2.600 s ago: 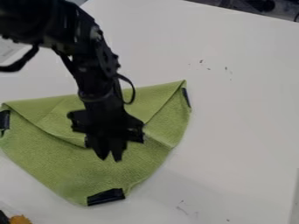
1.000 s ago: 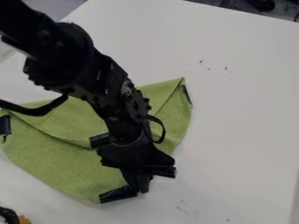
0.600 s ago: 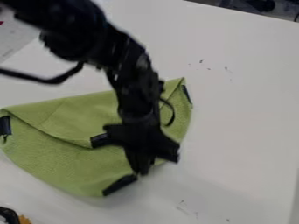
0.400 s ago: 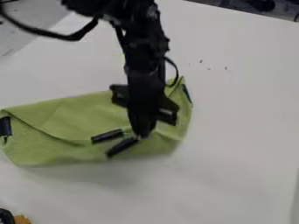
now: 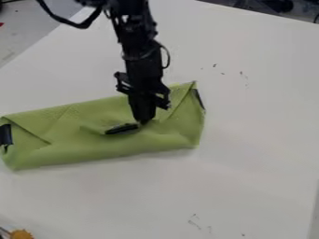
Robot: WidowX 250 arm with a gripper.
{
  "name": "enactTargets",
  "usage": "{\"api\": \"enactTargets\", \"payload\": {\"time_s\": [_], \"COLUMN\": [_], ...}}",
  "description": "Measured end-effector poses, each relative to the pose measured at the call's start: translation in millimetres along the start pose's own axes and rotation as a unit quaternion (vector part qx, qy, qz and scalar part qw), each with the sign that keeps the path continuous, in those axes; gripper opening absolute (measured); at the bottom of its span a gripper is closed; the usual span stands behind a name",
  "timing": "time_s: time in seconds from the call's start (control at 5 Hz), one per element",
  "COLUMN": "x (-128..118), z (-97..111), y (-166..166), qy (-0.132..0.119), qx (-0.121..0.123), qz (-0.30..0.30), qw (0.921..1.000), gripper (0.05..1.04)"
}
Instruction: Fold the cloth from top left to bottom right
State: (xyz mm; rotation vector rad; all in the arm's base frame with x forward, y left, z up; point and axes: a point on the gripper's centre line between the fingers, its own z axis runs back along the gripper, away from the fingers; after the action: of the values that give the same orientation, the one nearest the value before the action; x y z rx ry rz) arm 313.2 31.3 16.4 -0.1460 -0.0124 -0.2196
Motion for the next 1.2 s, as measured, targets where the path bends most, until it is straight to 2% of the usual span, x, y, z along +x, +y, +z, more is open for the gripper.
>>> {"api": "enactTargets", "payload": {"time_s": [0.2,0.4,0.6,0.8,1.0,1.2], "x": [-3.4,-3.4,-1.2,9.4,18.5,25.5], "z": [-3.5,-5.8,-4.0,2.3,17.6,34.7], "y": [2.9,7.6,12.6,19.5,16.9,9.9], "qy": [-0.011,-0.018,-0.018,-0.037,-0.057,-0.063], "qx": [-0.012,0.005,0.022,0.041,0.078,0.105], "qz": [0.014,0.009,-0.006,-0.031,-0.035,-0.034], "qw": [0.9998,0.9998,0.9996,0.9980,0.9947,0.9919], "gripper": [0.073,0.219,0.470,0.777,0.994,1.003]}}
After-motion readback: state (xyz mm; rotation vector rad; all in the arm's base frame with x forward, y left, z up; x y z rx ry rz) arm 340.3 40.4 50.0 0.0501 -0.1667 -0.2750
